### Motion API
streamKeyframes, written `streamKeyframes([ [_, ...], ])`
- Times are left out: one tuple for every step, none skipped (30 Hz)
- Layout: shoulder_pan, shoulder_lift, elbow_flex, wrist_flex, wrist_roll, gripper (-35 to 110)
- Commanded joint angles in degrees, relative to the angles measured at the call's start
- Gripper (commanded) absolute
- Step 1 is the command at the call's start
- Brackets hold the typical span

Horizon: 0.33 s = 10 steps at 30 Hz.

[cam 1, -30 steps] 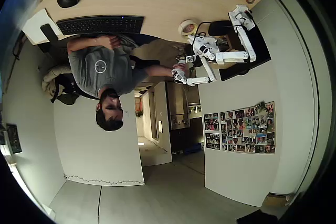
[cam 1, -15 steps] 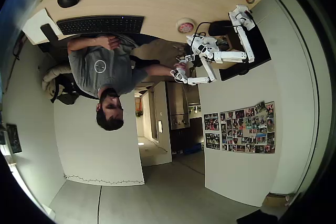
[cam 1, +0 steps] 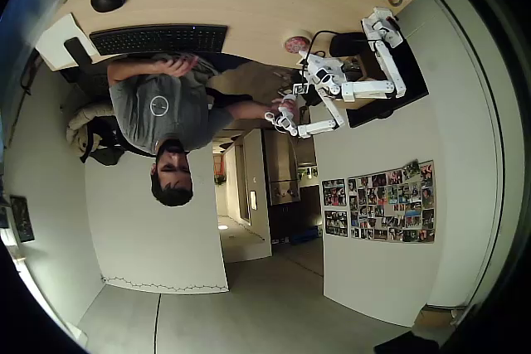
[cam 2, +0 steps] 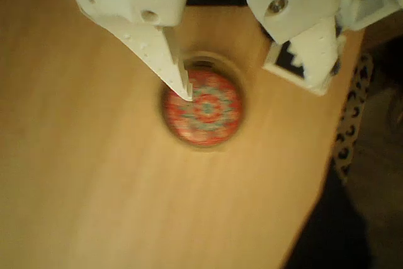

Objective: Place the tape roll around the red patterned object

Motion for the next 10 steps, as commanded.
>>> streamKeyframes([
  [4.66, 6.24, -0.18, 3.34, -1.67, 47],
  [5.89, 7.56, 0.00, 3.87, -2.20, 47],
  [7.03, 9.14, 0.70, 3.96, -2.81, 47],
  [8.00, 10.55, 1.58, 3.78, -2.90, 47],
  [8.88, 11.87, 2.37, 3.25, -3.25, 47],
  [9.58, 12.83, 3.78, 2.29, -4.31, 47],
  [10.02, 13.62, 6.86, 1.05, -5.01, 47],
  [10.46, 14.24, 8.35, 0.00, -5.10, 47],
  [10.63, 14.59, 9.32, -0.97, -5.10, 47],
  [10.72, 14.68, 10.02, -1.85, -5.27, 46],
])
